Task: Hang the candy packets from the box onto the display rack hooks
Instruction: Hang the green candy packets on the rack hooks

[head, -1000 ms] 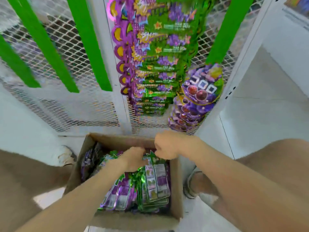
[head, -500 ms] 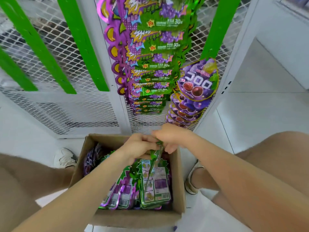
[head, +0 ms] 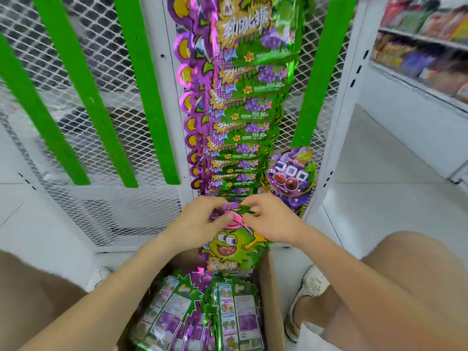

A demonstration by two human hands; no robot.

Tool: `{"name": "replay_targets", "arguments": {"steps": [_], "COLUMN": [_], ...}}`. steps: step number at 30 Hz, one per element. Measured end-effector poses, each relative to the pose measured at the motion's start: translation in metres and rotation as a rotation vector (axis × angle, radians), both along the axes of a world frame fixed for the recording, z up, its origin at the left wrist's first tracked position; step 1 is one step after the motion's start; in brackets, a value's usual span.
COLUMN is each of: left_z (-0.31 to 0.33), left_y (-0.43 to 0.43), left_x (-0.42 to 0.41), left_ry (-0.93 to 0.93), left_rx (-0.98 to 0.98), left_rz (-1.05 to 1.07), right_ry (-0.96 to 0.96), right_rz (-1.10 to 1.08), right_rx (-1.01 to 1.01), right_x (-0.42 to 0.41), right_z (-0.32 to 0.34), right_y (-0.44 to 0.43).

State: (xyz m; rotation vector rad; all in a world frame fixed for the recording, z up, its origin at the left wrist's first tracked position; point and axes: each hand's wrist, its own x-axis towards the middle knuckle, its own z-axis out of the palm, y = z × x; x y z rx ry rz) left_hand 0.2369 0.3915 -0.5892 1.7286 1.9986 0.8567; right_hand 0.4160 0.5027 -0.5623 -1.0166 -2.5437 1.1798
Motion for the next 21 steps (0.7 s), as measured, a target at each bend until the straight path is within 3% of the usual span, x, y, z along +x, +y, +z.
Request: {"name": "replay_targets", "arguments": {"steps": [3, 7, 9, 16, 21], "left_z": [0.049, 0.144, 0.2, 0.352, 0.422], "left_y": [0.004, 0.02, 0.025, 0.067, 0.106], "left_x": [-0.003, -0.005, -0.003, -0.002, -0.013], "left_ry": [-0.029, -0.028, -0.044, -0.034, -0.16], "left_rx": [0.123, 0.339, 0.456, 0.841, 0.807], "left_rz": [-0.001, 0.046, 0.066, 0.139, 0.301], "right_ry": [0.156, 0.159, 0.308, 0.762, 0.921], "right_rz": [-0.077, -0.169, -0.216, -0.263, -0.291], "right_rx": [0.179, 0.546, 0.665, 0.715, 0.82], "right_x": [0.001, -0.001, -0.003, -0.027, -0.05], "right_z": [0.042, 0.118, 0.167, 0.312, 0.372], "right_y": [-0.005, -0.001, 0.005, 0.046, 0.073]}}
